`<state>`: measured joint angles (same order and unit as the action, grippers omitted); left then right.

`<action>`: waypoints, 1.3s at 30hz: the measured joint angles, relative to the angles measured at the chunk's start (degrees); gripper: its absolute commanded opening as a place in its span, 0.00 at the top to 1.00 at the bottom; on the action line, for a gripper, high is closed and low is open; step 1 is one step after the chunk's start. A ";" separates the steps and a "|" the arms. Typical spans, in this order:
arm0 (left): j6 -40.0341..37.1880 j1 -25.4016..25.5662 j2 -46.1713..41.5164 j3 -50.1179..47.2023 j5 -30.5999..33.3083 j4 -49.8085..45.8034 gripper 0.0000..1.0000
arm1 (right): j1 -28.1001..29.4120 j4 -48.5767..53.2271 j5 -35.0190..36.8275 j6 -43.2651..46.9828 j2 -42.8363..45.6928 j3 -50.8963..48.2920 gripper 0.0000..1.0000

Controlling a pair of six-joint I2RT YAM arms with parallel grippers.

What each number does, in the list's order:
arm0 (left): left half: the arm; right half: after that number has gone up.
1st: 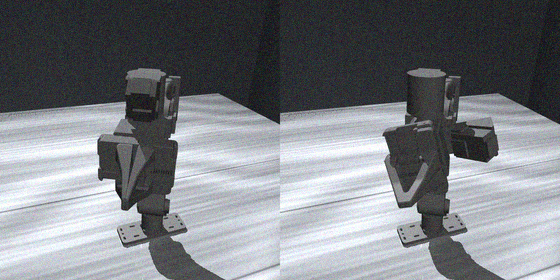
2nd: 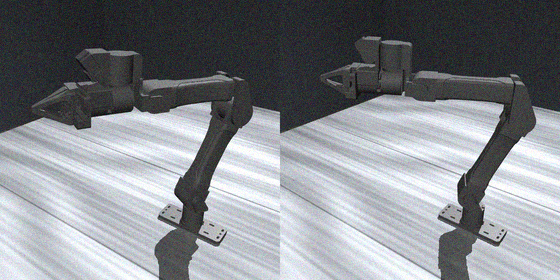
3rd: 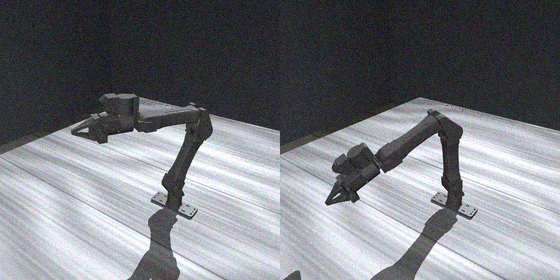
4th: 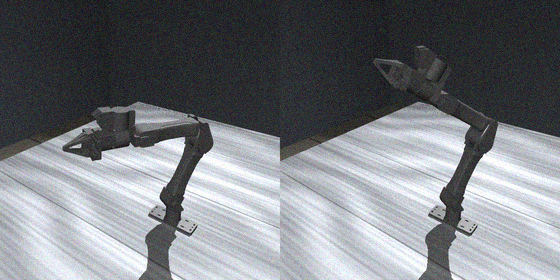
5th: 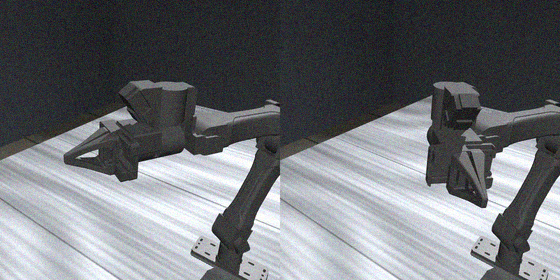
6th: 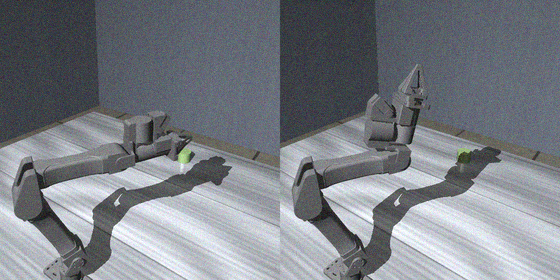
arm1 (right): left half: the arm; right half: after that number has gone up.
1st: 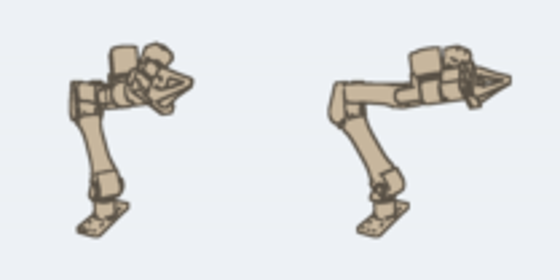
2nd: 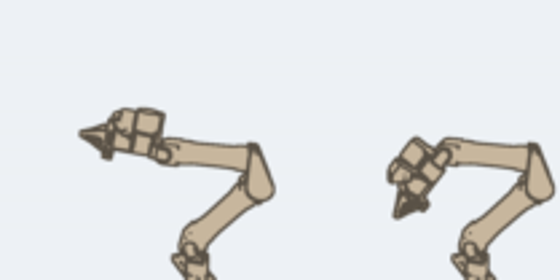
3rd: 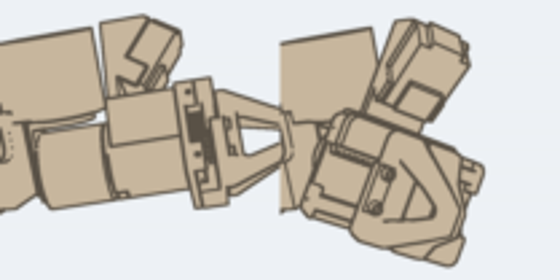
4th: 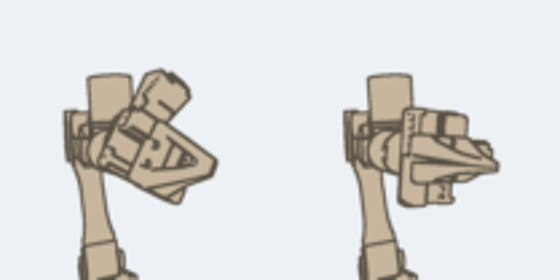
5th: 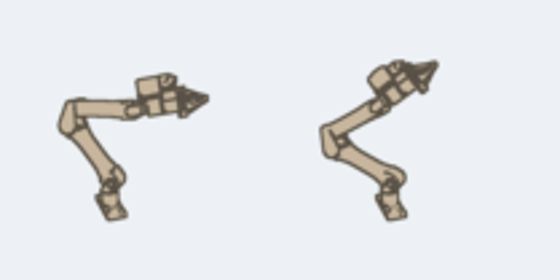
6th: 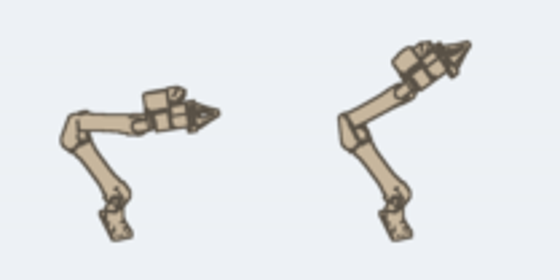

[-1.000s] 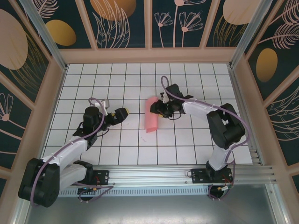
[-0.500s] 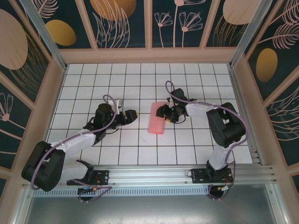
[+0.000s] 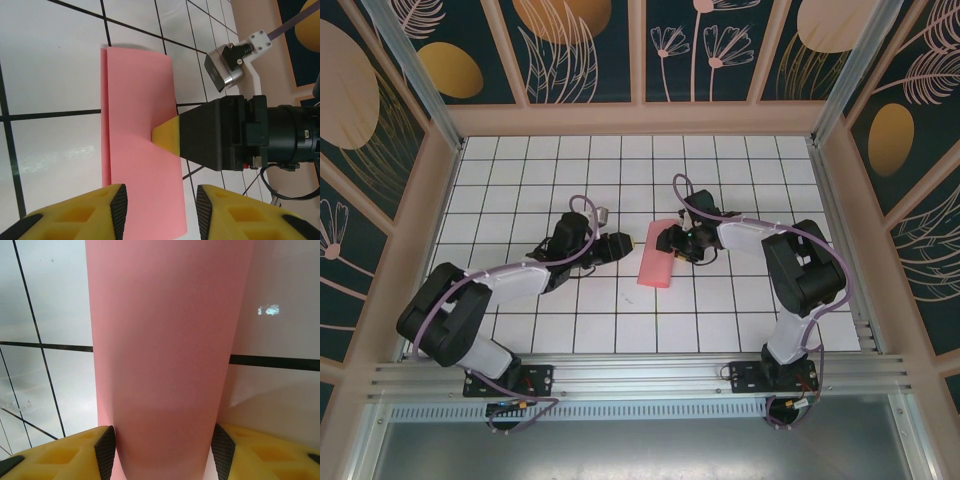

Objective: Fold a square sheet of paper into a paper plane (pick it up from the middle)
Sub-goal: Fold the square sheet of paper in half at the center of the table, then hold the square sheet of paper at the center of the table.

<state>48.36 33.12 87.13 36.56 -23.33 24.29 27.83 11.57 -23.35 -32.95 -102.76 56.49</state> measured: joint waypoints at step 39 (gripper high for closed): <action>3.65 0.76 10.12 4.94 -0.90 3.41 0.79 | 2.16 9.05 4.59 -0.68 -3.48 7.17 0.41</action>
<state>52.01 33.89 97.25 41.50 -24.23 27.70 30.00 20.62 -18.76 -33.63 -106.24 63.66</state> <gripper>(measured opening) 0.217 0.592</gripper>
